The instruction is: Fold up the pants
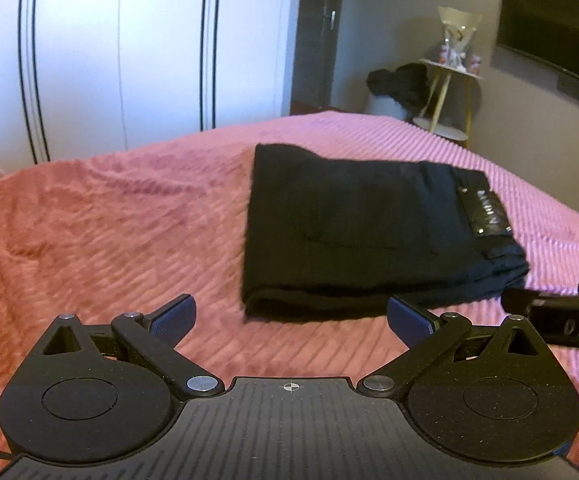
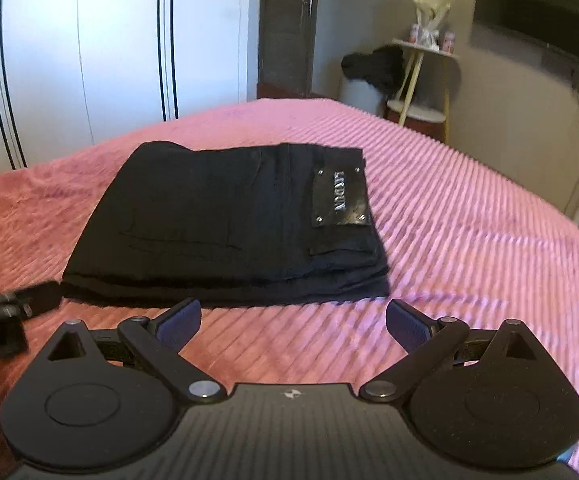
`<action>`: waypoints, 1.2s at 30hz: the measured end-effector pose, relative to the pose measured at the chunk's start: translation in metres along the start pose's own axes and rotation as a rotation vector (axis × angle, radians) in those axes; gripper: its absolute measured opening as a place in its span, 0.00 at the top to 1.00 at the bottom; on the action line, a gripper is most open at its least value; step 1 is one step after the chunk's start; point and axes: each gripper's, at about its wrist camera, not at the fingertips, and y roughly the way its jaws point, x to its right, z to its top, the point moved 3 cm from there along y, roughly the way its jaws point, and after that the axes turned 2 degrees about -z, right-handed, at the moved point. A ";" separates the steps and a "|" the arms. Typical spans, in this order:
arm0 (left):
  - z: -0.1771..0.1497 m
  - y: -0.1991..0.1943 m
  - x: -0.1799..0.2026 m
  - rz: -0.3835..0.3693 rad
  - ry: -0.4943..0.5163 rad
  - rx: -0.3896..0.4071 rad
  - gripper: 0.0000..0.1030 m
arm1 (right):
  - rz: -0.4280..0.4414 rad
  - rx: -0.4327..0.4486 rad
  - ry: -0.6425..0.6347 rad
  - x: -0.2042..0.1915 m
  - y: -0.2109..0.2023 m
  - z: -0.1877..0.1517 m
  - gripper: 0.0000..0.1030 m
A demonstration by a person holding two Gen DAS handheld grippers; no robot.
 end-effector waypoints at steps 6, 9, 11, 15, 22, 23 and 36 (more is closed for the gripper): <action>-0.005 0.021 -0.003 -0.001 -0.015 -0.055 0.00 | 0.001 -0.025 -0.015 -0.003 0.016 -0.002 0.04; -0.006 0.025 -0.002 0.002 0.003 -0.060 0.00 | 0.008 -0.032 -0.004 -0.003 0.021 0.000 0.04; -0.006 0.027 -0.002 0.000 0.005 -0.061 0.00 | 0.016 -0.026 0.002 -0.003 0.022 0.000 0.04; -0.005 0.028 -0.003 0.005 -0.003 -0.055 0.00 | 0.002 -0.040 -0.007 -0.002 0.027 -0.001 0.04; -0.004 0.031 -0.011 0.010 -0.046 -0.067 0.00 | -0.003 -0.060 0.022 0.004 0.031 -0.002 0.04; -0.004 0.031 -0.010 0.012 -0.047 -0.067 0.00 | -0.003 -0.063 0.023 0.005 0.031 -0.002 0.04; -0.006 0.026 -0.007 0.006 -0.032 -0.074 0.00 | -0.016 -0.056 -0.014 0.000 0.028 -0.005 0.04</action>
